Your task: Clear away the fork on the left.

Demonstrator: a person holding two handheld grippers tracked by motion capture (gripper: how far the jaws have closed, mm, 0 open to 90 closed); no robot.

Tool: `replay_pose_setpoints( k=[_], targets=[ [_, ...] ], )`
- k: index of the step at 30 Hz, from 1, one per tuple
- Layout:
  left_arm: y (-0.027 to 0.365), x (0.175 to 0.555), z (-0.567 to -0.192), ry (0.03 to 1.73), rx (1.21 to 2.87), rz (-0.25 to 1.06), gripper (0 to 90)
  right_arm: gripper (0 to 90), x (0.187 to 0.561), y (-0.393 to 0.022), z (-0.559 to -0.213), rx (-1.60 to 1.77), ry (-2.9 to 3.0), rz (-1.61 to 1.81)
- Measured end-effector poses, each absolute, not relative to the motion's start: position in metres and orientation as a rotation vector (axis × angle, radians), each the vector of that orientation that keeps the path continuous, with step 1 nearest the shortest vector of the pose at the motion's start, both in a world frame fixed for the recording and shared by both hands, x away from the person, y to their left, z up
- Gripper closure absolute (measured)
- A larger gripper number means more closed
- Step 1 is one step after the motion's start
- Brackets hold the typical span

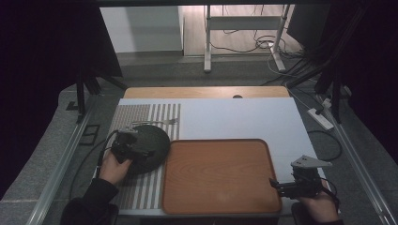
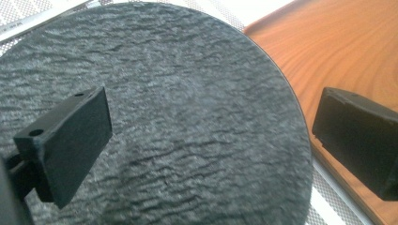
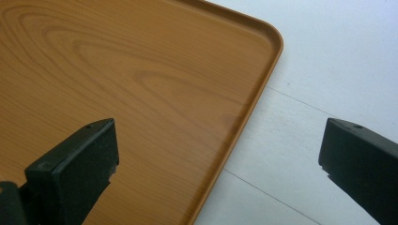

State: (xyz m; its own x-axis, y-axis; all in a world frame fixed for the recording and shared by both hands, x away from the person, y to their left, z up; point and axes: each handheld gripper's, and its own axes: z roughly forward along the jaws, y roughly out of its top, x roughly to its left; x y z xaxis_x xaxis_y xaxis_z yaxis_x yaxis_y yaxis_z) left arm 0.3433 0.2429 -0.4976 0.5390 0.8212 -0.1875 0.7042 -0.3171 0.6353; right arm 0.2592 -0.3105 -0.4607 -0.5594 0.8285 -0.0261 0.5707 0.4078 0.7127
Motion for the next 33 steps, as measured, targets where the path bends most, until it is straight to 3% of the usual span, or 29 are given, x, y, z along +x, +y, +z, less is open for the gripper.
replay_pose_setpoints(
  k=[33],
  targets=[
    [0.255, 0.405, -0.499, 1.272, 2.096, 0.234, 0.5, 0.0, 0.260, -0.311, -0.461, 1.204, 2.295, 0.943]
  ],
)
